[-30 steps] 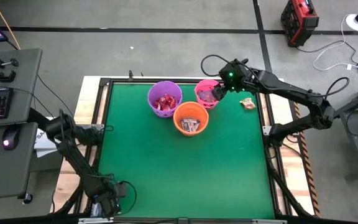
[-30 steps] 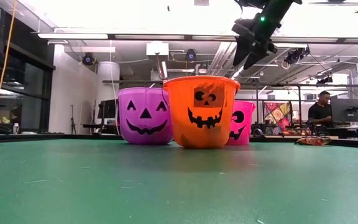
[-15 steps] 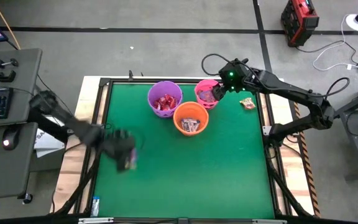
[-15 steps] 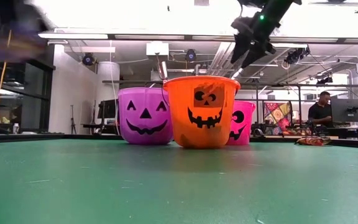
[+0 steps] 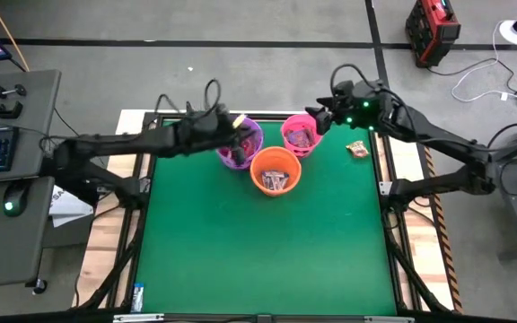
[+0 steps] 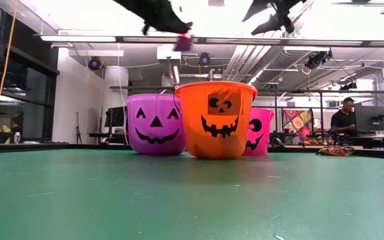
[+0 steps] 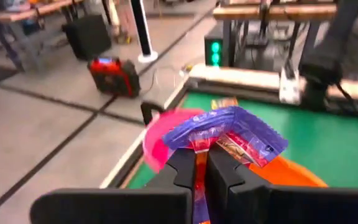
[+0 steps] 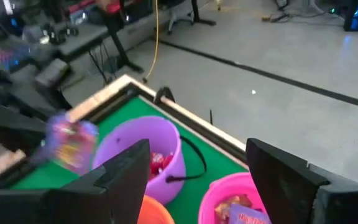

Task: Sort candy by brand, put in halloween buckets
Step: Put the violet gummy candy into the pink bucket, then put the gold gummy candy into the pink bucket

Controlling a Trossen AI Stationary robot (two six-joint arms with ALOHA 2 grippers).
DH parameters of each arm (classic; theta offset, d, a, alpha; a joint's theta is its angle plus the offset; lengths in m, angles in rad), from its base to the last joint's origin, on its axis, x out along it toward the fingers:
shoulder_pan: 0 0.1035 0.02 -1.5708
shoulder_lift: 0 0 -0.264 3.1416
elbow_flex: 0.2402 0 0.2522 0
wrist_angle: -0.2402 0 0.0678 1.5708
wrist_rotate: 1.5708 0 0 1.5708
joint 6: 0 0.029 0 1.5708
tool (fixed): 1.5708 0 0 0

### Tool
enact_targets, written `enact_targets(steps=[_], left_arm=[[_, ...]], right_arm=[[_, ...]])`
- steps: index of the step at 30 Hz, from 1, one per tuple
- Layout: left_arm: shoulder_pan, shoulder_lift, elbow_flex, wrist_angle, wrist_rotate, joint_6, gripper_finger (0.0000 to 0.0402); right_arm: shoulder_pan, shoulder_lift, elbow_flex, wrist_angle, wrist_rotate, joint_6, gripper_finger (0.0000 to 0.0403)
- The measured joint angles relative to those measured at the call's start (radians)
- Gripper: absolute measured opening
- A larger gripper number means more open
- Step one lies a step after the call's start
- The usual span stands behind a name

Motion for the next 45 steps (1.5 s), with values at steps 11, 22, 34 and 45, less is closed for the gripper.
enact_targets(steps=[11, 22, 34, 45], left_arm=[[0.113, 0.455, 0.179, 0.432, 0.083, 0.031, 0.0005], [0.138, 0.692, 0.443, 0.365, 0.150, 0.084, 0.0089], [0.139, 0.613, 0.467, 0.193, 0.091, 0.101, 0.0229], [0.149, 0.425, 0.465, -0.191, 0.208, 0.021, 0.0246]], right_arm=[[0.000, -0.004, 0.000, 0.017, 0.045, 0.039, 0.0259], [0.000, -0.003, 0.000, 0.047, 0.089, 0.052, 0.0259], [-0.009, -0.003, 0.000, 0.012, 0.132, 0.011, 0.0259], [-0.143, 0.019, 0.000, -0.446, 0.283, 0.273, 0.0259]])
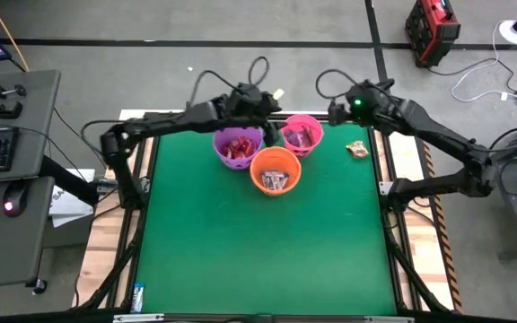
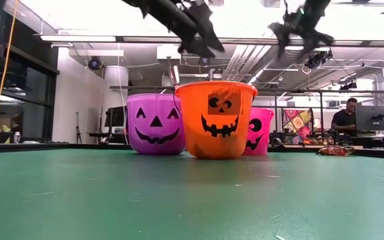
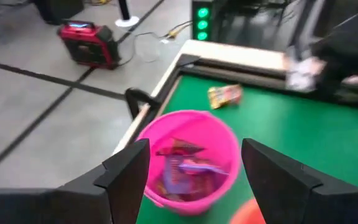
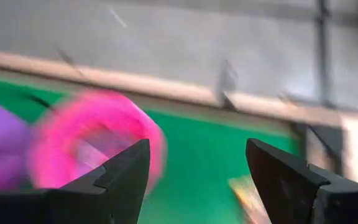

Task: Sort candy by brand, put in halloween buckets
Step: Put the gold gummy candy into the pink bucket

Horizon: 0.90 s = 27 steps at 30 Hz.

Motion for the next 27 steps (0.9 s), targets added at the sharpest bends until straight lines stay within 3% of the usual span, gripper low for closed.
enact_targets(steps=[3, 6, 8, 15, 20, 27], left_arm=[[0.008, -0.092, 0.000, -0.061, 0.051, -0.053, 0.0246], [0.010, -0.190, 0.000, -0.066, 0.070, -0.098, 0.0246], [0.009, -0.257, 0.000, -0.062, 0.070, -0.110, 0.0246], [-0.009, -0.474, -0.032, -0.061, 0.045, -0.131, 0.0246], [-0.042, -0.620, -0.141, -0.062, -0.068, -0.178, 0.0246], [-0.099, -0.798, -0.326, -0.060, -0.178, -0.314, 0.0246]], right_arm=[[-0.082, 0.036, -0.047, -0.152, -0.079, 0.034, 0.0259], [-0.168, 0.063, -0.157, -0.124, -0.245, 0.031, 0.0259], [-0.204, 0.097, -0.234, -0.083, -0.281, 0.029, 0.0259], [-0.255, 0.251, -0.382, -0.026, -0.196, 0.050, 0.0259], [-0.253, 0.352, -0.396, 0.004, -0.071, 0.053, 0.0259], [-0.253, 0.463, -0.395, 0.080, -0.071, 0.033, 0.0223]])
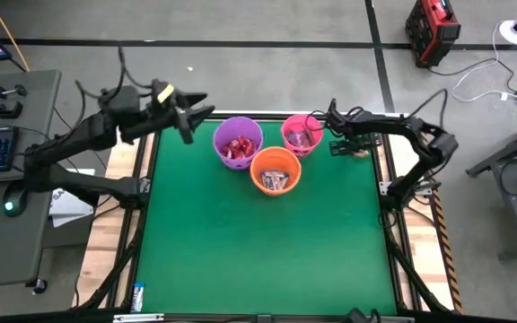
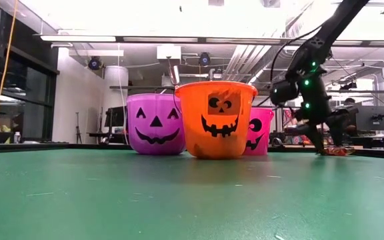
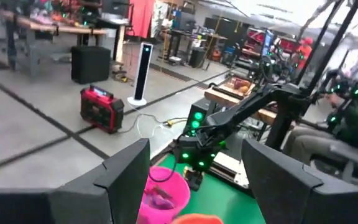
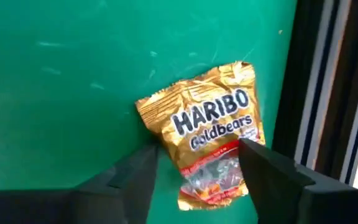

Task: Sort candy by brand, put in halloween buckets
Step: Put the gold gummy candy into the pink bucket

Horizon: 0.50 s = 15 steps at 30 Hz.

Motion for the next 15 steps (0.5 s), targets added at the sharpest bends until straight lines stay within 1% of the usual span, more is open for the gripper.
enact_targets(steps=[3, 6, 9, 11, 12, 15], left_arm=[[-0.028, -0.061, -0.048, 0.002, -0.025, -0.050, 0.0246], [-0.055, -0.110, -0.067, 0.002, -0.054, -0.079, 0.0246], [-0.078, -0.151, -0.067, 0.044, -0.063, -0.077, 0.0246], [-0.091, -0.179, -0.067, 0.099, -0.063, -0.060, 0.0246], [-0.097, -0.195, -0.067, 0.125, -0.063, -0.046, 0.0246], [-0.107, -0.234, -0.066, 0.158, -0.062, 0.010, 0.0246]], right_arm=[[-0.004, 0.044, 0.005, -0.002, 0.001, 0.000, 0.0184], [-0.002, 0.071, 0.008, -0.007, 0.000, 0.000, 0.0133], [0.026, 0.056, 0.006, -0.009, 0.011, -0.005, 0.0067], [0.056, 0.018, -0.001, -0.029, 0.023, -0.021, 0.0022], [0.071, -0.013, -0.002, -0.039, 0.028, -0.025, 0.0012], [0.113, -0.129, 0.009, -0.068, 0.054, 0.025, 0.0014]])
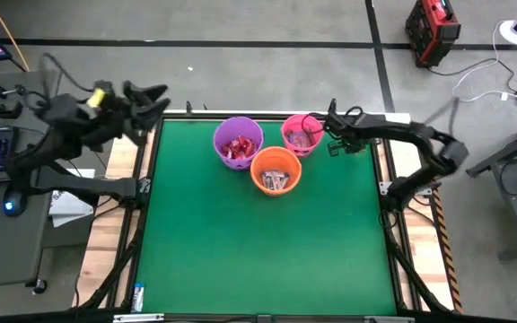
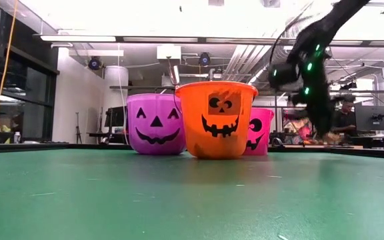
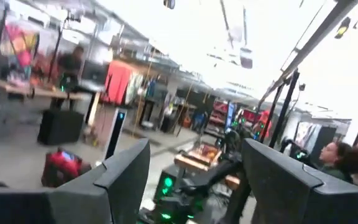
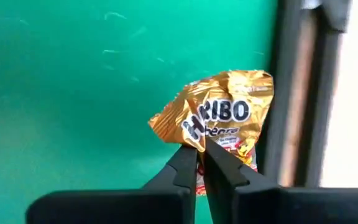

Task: Sort candy by brand, put in halloween buckets
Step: Put the gold gummy candy into the pink bucket, then put the white chocolate into the orange bucket

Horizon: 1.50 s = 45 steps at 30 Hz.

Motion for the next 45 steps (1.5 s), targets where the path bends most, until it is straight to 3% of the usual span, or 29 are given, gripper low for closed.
enact_targets(steps=[2, 5, 10, 13, 21, 25, 35, 40, 45], left_arm=[[-0.003, -0.023, 0.001, -0.003, -0.002, 0.034, 0.0246], [-0.003, -0.044, 0.000, -0.016, -0.025, 0.072, 0.0246], [-0.002, -0.050, 0.000, -0.058, -0.046, 0.106, 0.0246], [-0.002, -0.038, 0.000, -0.092, -0.046, 0.105, 0.0246], [-0.001, -0.005, -0.001, -0.126, -0.033, 0.042, 0.0246], [-0.001, 0.005, -0.001, -0.125, 0.005, 0.017, 0.0246], [-0.001, 0.066, 0.000, -0.106, 0.028, -0.078, 0.0246], [-0.044, 0.230, 0.002, -0.188, 0.258, -0.186, 0.0246], [-0.223, 0.418, 0.029, -0.578, 0.502, -0.319, 0.0246]], right_arm=[[0.032, -0.090, 0.010, -0.045, 0.016, 0.045, 0.0007], [0.084, -0.242, 0.041, 0.022, 0.036, 0.102, 0.0004], [0.164, -0.399, 0.043, 0.377, -0.066, 0.094, 0.0001], [0.195, -0.389, 0.044, 0.560, -0.126, 0.049, 0.0002], [0.257, -0.224, 0.044, 0.653, -0.198, 0.082, 0.0011], [0.257, -0.186, 0.043, 0.677, -0.230, 0.091, 0.0062], [0.195, -0.240, 0.044, 0.679, -0.254, 0.055, 0.0290], [0.186, -0.287, 0.046, 0.679, -0.334, -0.009, 0.0327], [0.189, -0.297, 0.046, 0.678, -0.430, -0.081, 0.0330]])
